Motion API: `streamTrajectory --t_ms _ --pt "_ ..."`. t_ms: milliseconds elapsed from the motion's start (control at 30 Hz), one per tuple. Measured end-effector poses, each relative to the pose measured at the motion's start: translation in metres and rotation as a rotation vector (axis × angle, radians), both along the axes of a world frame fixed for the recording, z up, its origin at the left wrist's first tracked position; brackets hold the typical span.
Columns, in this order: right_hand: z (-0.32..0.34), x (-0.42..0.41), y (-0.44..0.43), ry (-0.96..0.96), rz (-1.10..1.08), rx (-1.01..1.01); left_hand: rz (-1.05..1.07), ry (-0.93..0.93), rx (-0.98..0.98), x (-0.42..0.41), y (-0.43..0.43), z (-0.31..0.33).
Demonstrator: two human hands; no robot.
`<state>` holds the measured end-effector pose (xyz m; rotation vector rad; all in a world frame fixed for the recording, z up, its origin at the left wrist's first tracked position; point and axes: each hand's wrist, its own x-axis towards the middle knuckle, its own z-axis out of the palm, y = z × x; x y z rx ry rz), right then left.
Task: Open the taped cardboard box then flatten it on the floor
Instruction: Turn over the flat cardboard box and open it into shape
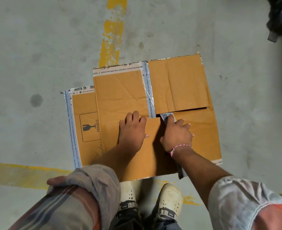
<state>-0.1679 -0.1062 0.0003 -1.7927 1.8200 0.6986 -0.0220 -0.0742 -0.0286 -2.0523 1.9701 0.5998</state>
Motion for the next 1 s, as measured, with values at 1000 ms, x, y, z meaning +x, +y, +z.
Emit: streamTrajectory --t_ms 1000 --pt "0.050 -0.052 0.003 -0.043 0.105 0.059 -0.056 -0.085 -0.005 -0.074 -0.051 0.006"
